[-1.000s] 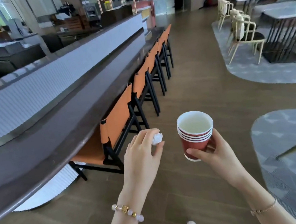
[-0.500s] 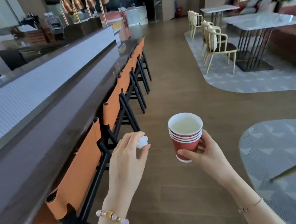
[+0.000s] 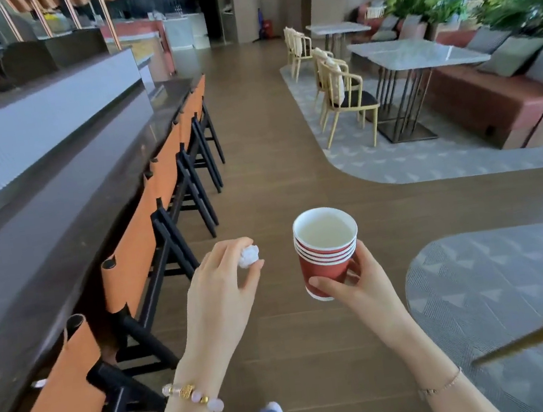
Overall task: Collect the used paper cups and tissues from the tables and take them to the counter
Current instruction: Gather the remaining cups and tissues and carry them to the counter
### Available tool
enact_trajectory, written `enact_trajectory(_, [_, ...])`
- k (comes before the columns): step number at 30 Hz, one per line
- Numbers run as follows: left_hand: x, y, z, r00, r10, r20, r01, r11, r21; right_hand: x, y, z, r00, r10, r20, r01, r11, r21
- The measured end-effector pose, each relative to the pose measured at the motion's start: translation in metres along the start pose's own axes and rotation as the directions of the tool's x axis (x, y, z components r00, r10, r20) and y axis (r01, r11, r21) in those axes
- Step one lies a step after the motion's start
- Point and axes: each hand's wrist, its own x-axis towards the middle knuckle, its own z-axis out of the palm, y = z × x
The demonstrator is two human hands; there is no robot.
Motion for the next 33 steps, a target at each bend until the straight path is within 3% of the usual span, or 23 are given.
enact_trajectory(15, [0.261,-0.120,0.105,0.995,0.084,0.055,-0.081,0.995,-0.052,0.289,0.006,0.035,0.995,0.007,-0.102,-0.007,1.000,0.005])
enact_trajectory(33, [0.563,-0.180,0.305,0.998,0.053,0.024,-0.051,0.996,-0.076,0.657,0.041,-0.019,0.994,-0.024,-0.110,0.028,0.999,0.037])
